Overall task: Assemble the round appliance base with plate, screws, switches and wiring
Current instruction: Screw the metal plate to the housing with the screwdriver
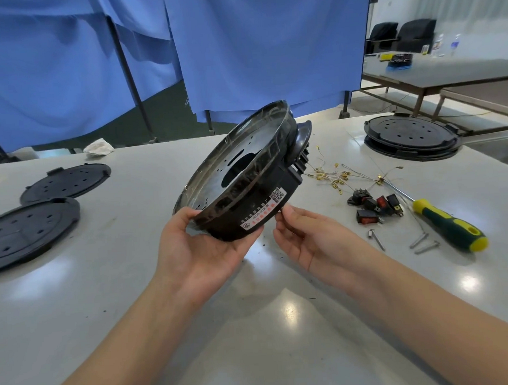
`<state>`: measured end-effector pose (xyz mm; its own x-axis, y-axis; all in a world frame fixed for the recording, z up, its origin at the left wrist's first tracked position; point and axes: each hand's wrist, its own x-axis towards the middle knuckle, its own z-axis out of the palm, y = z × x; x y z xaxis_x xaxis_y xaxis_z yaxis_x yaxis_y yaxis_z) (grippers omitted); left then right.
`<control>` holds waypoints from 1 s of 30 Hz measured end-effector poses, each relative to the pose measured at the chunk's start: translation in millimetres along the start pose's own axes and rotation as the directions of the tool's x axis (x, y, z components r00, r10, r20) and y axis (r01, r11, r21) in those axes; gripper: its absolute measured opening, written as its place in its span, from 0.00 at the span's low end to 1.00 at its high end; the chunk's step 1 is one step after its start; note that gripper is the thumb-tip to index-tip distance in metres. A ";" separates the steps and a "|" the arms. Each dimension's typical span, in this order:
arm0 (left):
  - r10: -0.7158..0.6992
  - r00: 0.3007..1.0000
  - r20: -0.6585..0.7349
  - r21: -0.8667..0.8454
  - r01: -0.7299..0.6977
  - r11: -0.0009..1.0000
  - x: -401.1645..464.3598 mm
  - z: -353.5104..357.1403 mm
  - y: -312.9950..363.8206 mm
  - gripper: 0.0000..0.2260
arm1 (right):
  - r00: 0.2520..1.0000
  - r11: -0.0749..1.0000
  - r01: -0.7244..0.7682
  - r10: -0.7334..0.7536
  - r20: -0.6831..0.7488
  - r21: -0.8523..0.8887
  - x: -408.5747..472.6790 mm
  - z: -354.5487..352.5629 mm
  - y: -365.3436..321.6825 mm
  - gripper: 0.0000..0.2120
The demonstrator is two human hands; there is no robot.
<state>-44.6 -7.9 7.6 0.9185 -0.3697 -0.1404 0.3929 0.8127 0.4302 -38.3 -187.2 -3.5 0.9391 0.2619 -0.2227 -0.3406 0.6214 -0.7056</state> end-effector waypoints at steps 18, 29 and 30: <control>0.110 0.993 -0.045 0.108 -0.104 0.989 5.3 -5.7 1.4 0.18 | 0.976 0.976 -0.217 0.217 0.005 0.032 -3.8 -7.0 -12.1 0.15; 0.276 0.961 0.021 0.390 -0.262 0.883 7.2 -4.9 -4.6 0.14 | 0.951 0.950 -0.309 0.310 0.011 -0.053 -11.9 -4.2 -24.5 0.36; 0.288 0.957 0.022 0.410 -0.272 0.870 6.6 -4.6 -5.3 0.17 | 0.948 0.946 -0.317 0.317 0.003 -0.066 -11.8 -5.0 -24.1 0.36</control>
<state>-40.4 -12.5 0.2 0.9916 -0.1294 0.0093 0.0740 0.6230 0.7787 -40.9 -209.0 12.8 0.7822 0.4479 -0.4330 -0.6165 0.4562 -0.6417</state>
